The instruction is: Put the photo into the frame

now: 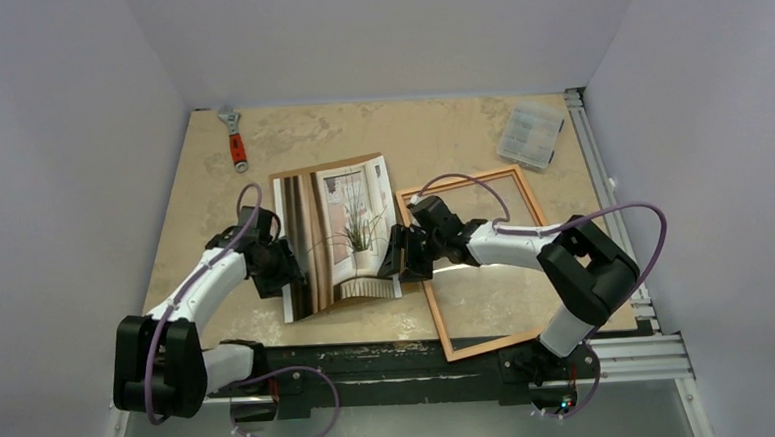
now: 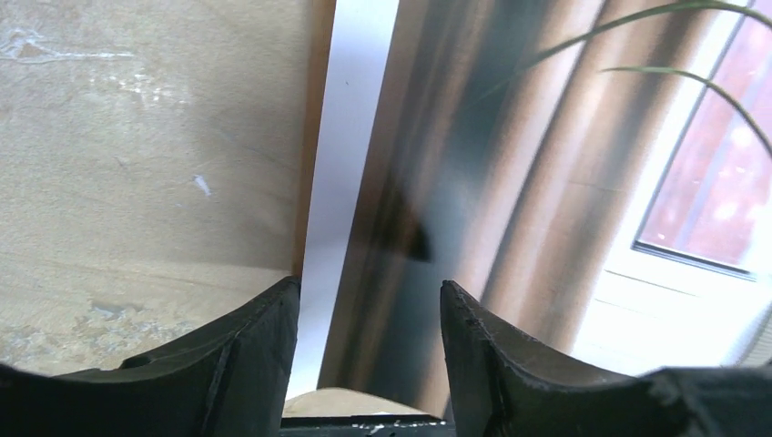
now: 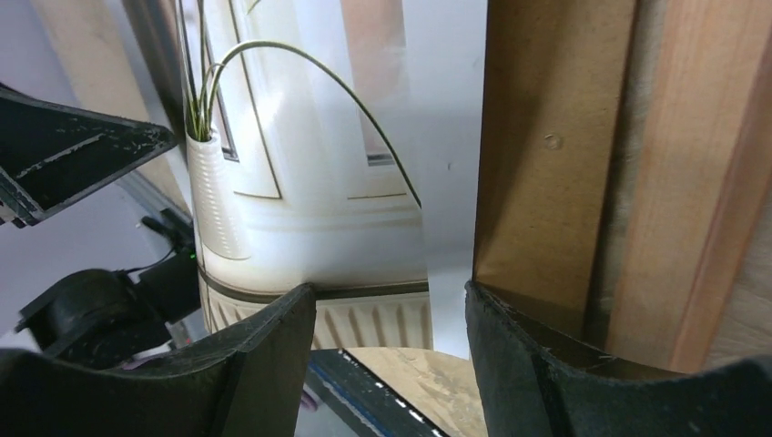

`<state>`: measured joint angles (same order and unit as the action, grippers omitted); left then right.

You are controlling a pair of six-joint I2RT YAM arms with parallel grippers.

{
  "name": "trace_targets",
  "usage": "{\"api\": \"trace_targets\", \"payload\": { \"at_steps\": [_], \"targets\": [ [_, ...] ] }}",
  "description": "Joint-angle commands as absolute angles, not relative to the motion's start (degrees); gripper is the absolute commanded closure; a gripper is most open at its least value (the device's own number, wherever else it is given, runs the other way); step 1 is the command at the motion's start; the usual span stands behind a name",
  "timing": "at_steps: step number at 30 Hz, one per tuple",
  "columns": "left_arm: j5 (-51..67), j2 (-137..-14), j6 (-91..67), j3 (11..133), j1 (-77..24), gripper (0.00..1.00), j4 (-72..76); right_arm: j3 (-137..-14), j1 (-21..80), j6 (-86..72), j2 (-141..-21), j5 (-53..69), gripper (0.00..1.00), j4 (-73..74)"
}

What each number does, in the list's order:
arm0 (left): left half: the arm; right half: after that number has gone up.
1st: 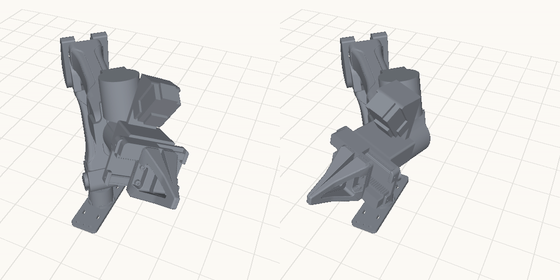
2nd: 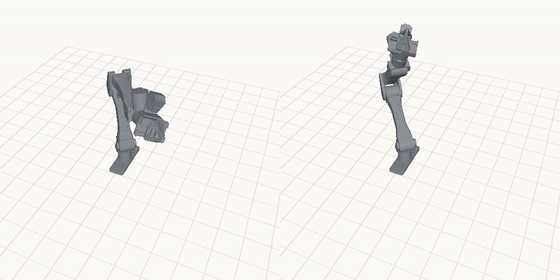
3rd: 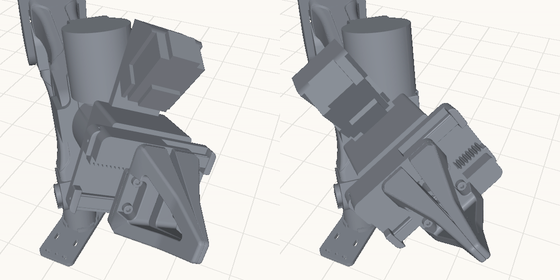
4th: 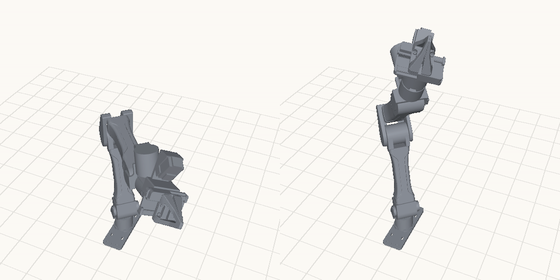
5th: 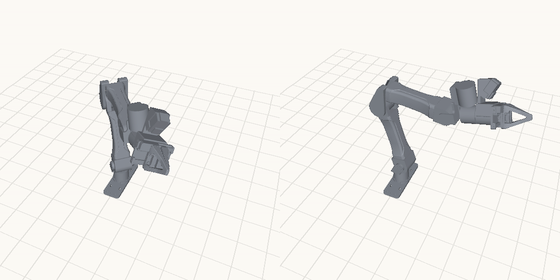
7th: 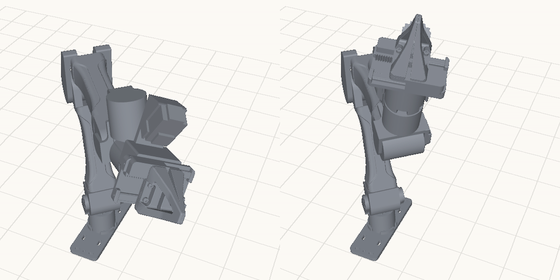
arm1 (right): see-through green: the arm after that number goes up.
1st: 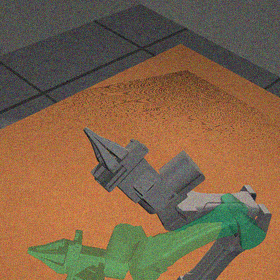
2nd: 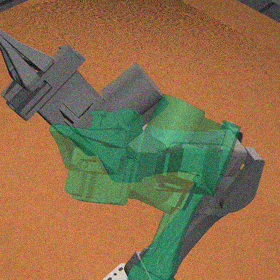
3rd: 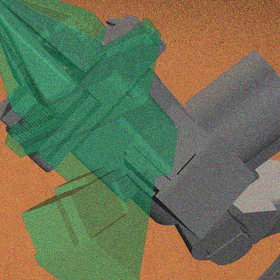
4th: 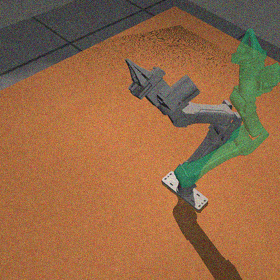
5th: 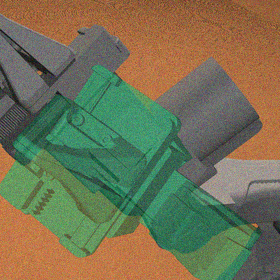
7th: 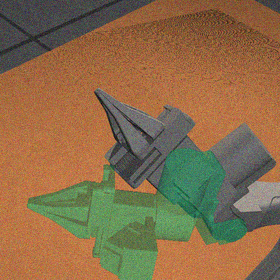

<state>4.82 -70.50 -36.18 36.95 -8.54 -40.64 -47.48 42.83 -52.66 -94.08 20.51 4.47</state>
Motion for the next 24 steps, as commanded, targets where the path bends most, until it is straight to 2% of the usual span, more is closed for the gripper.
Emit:
{"api": "trace_targets", "payload": {
  "at_steps": [1, 9, 15, 24],
  "targets": [
    [9.7, -66.1, -36.1, 37.9, -8.3, 0.45, -38.4, -44.3, 43.0, -58.1, -91.8, 26.0, 0.40, -5.8],
    [17.9, -61.7, -37.1, 36.9, -8.3, 0.48, -35.0, -43.0, 42.6, -59.1, -92.2, 27.8, 0.40, -10.4],
    [21.4, -61.5, -37.6, 36.1, -8.3, 0.56, -33.2, -44.9, 42.5, -58.7, -92.0, 28.5, 0.40, -10.4],
    [26.6, -62.5, -39.5, 34.4, -8.7, 0.57, -27.7, -44.8, 41.6, -56.8, -83.0, 26.3, 0.40, -7.1]
  ]
}}
